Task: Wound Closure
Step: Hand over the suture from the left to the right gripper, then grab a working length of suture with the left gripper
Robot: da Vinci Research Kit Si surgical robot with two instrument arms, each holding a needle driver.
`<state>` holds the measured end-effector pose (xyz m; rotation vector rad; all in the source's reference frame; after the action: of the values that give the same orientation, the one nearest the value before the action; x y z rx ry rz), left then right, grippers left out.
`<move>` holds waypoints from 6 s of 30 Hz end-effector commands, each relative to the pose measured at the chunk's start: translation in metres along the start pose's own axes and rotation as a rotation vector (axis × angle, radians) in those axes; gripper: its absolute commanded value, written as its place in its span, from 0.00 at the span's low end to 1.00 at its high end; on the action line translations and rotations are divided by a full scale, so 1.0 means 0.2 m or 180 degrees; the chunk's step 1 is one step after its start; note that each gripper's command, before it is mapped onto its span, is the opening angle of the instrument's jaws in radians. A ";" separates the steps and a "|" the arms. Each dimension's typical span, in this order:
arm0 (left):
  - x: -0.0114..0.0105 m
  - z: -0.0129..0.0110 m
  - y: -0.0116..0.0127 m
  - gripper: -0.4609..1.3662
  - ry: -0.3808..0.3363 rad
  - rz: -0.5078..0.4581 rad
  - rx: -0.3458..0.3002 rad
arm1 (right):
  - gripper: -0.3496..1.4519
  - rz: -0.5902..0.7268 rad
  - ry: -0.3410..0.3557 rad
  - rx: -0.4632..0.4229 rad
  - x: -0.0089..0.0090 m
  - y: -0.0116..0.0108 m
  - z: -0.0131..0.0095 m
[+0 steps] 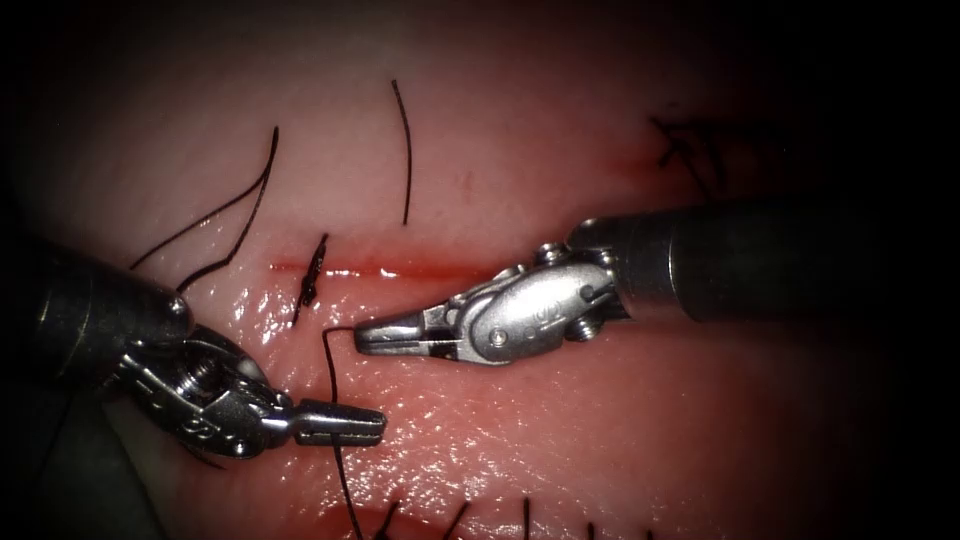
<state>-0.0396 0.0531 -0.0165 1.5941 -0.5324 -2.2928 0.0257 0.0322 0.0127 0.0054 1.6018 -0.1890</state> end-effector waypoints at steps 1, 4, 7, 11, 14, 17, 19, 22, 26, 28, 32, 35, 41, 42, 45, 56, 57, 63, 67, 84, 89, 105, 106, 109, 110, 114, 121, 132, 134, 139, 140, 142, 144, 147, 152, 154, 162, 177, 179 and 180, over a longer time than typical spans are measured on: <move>0.000 0.000 0.000 0.06 -0.0001 -0.0001 -0.0043 | 0.00 0.0031 -0.0009 0.0005 0.000 0.000 0.000; 0.000 0.000 0.000 0.06 -0.0002 0.0018 -0.0043 | 0.19 0.0069 -0.0004 0.0000 0.000 0.000 -0.001; 0.000 0.000 0.000 0.06 -0.0002 0.0018 -0.0043 | 0.44 0.0107 0.0000 -0.0006 0.000 0.000 0.000; 0.001 0.000 0.000 0.06 -0.0002 0.0018 -0.0043 | 0.80 0.0205 -0.0024 -0.0155 0.000 0.000 0.001; 0.001 0.000 0.000 0.06 -0.0002 0.0018 -0.0052 | 0.93 0.0212 -0.0002 -0.0307 -0.001 0.001 0.003; 0.001 0.000 0.000 0.06 -0.0002 0.0018 -0.0052 | 0.99 0.0220 0.0017 -0.0476 -0.001 0.000 0.005; 0.001 0.000 0.000 0.06 -0.0002 0.0018 -0.0052 | 0.99 0.0218 0.0022 -0.0484 0.000 0.000 0.006; 0.001 0.000 0.000 0.06 -0.0002 0.0018 -0.0052 | 0.99 0.0218 0.0018 -0.0490 0.000 0.000 0.008; 0.001 0.000 0.000 0.06 -0.0001 0.0018 -0.0053 | 0.99 0.0218 0.0016 -0.0509 0.000 0.000 0.011; 0.001 0.000 0.000 0.06 -0.0001 0.0018 -0.0053 | 0.99 0.0217 0.0026 -0.0527 0.001 0.000 0.013; 0.001 0.000 0.000 0.06 -0.0001 0.0018 -0.0053 | 0.99 0.0216 0.0029 -0.0541 0.003 0.000 0.016; 0.001 0.000 0.000 0.06 -0.0001 0.0018 -0.0053 | 0.98 0.0215 0.0044 -0.0555 0.004 -0.001 0.019; 0.001 -0.001 0.000 0.06 -0.0002 0.0018 -0.0053 | 0.97 0.0200 0.0080 -0.0533 0.004 -0.002 0.024; 0.001 -0.001 0.000 0.06 -0.0002 0.0018 -0.0053 | 0.97 0.0197 0.0086 -0.0526 0.004 -0.003 0.024; 0.001 -0.001 0.000 0.06 -0.0001 0.0018 -0.0053 | 0.75 0.0173 0.0187 -0.0433 0.002 -0.005 0.025; 0.001 0.000 0.000 0.06 0.0000 0.0017 -0.0053 | 0.00 0.0119 0.0368 -0.0238 0.001 -0.006 0.024; 0.001 0.000 0.000 0.06 0.0001 0.0017 -0.0053 | 0.00 0.0126 0.0355 -0.0253 0.001 -0.005 0.023; 0.002 0.001 0.000 0.51 -0.0010 -0.0043 -0.0047 | 0.00 0.0133 0.0267 -0.0346 0.000 -0.001 0.019; 0.002 0.004 0.000 0.75 -0.0021 -0.0103 -0.0012 | 0.00 0.0151 0.0185 -0.0429 -0.004 0.003 0.015; 0.006 0.019 0.005 0.76 -0.0109 0.0048 0.0059 | 0.00 0.0180 -0.0017 -0.0633 -0.018 0.018 0.004; 0.008 0.022 0.005 0.75 -0.0128 0.0138 0.0075 | 0.00 0.0180 -0.0082 -0.0707 -0.027 0.023 0.000; 0.010 0.035 0.014 0.40 -0.0207 0.0295 0.0269 | 0.00 0.0218 -0.0153 -0.0780 -0.041 0.033 -0.003; 0.011 0.037 0.015 0.40 -0.0215 0.0302 0.0277 | 0.00 0.0236 -0.0164 -0.0778 -0.042 0.033 -0.003; 0.012 0.038 0.017 0.39 -0.0225 0.0311 0.0277 | 0.00 0.0232 -0.0179 -0.0791 -0.044 0.034 -0.003; 0.013 0.038 0.018 0.39 -0.0230 0.0335 0.0281 | 0.00 0.0266 -0.0188 -0.0801 -0.046 0.034 -0.003; 0.015 0.039 0.022 0.39 -0.0247 0.0390 0.0291 | 0.00 0.0285 -0.0217 -0.0813 -0.052 0.035 -0.005; 0.020 0.041 0.027 0.45 -0.0280 0.0435 0.0314 | 0.00 0.0274 -0.0303 -0.0802 -0.056 0.034 -0.005; 0.032 0.057 0.037 0.50 -0.0384 0.0578 0.0376 | 0.00 0.0276 -0.0299 -0.0799 -0.054 0.034 -0.004; 0.034 0.058 0.039 0.49 -0.0393 0.0584 0.0376 | 0.00 0.0277 -0.0298 -0.0799 -0.054 0.034 -0.004; 0.035 0.059 0.041 0.48 -0.0396 0.0596 0.0365 | 0.00 0.0277 -0.0298 -0.0798 -0.053 0.033 -0.004; 0.035 0.058 0.041 0.47 -0.0395 0.0598 0.0364 | 0.00 0.0277 -0.0297 -0.0798 -0.053 0.033 -0.004; 0.035 0.057 0.041 0.46 -0.0395 0.0618 0.0361 | 0.00 0.0277 -0.0297 -0.0798 -0.053 0.033 -0.004; 0.036 0.056 0.041 0.46 -0.0392 0.0620 0.0359 | 0.00 0.0277 -0.0297 -0.0798 -0.053 0.033 -0.004; 0.036 0.056 0.041 0.46 -0.0395 0.0621 0.0359 | 0.00 0.0279 -0.0297 -0.0799 -0.052 0.033 -0.004; 0.037 0.057 0.042 0.46 -0.0402 0.0624 0.0364 | 0.00 0.0280 -0.0297 -0.0798 -0.052 0.033 -0.004; 0.038 0.058 0.043 0.45 -0.0407 0.0624 0.0350 | 0.00 0.0280 -0.0297 -0.0799 -0.052 0.033 -0.004; 0.040 0.060 0.043 0.22 -0.0423 0.0661 0.0277 | 0.00 0.0279 -0.0297 -0.0798 -0.052 0.033 -0.004; 0.034 0.036 0.042 0.06 -0.0401 0.0620 0.0008 | 0.00 0.0284 -0.0294 -0.0796 -0.050 0.032 -0.004; 0.033 0.032 0.041 0.06 -0.0409 0.0605 -0.0003 | 0.00 0.0286 -0.0293 -0.0795 -0.049 0.032 -0.004; 0.033 0.029 0.041 0.06 -0.0429 0.0607 -0.0020 | 0.00 0.0287 -0.0292 -0.0794 -0.049 0.032 -0.004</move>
<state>-0.0466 0.0437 -0.0163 1.3343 -0.6875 -2.2669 0.0260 0.0397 0.0215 -0.1195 1.5209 0.0778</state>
